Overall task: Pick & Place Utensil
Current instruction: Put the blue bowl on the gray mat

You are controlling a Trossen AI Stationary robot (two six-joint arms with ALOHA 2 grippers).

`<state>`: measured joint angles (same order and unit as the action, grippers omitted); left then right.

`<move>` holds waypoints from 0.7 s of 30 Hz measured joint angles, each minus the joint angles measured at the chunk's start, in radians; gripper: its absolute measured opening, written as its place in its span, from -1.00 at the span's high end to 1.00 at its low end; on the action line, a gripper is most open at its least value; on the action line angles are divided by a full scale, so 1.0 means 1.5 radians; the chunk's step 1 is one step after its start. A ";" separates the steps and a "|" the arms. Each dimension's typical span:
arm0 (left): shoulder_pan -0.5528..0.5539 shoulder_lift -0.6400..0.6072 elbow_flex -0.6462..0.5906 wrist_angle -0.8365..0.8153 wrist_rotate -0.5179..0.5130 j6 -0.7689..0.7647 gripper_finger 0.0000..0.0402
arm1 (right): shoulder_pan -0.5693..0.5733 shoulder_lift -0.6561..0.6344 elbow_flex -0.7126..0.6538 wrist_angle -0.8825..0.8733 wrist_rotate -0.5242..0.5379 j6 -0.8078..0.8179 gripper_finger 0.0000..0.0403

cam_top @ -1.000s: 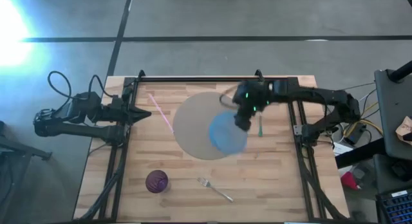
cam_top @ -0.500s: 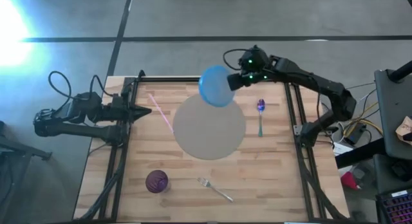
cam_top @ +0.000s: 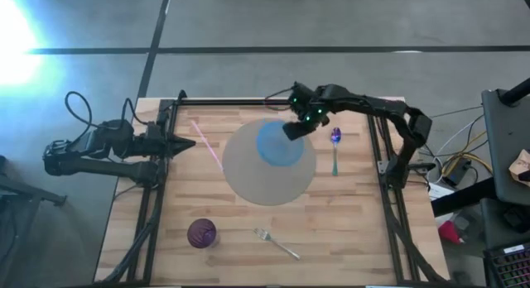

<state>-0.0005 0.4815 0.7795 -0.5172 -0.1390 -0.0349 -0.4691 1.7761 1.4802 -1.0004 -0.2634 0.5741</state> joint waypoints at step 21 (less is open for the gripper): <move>0.000 0.000 0.000 -0.017 -0.013 0.000 1.00 | 0.038 0.134 0.296 -0.158 0.076 -0.084 0.95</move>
<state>-0.0004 0.4812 0.7795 -0.5433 -0.1589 -0.0345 -0.4122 1.9774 1.9236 -1.2372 -0.1491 0.4486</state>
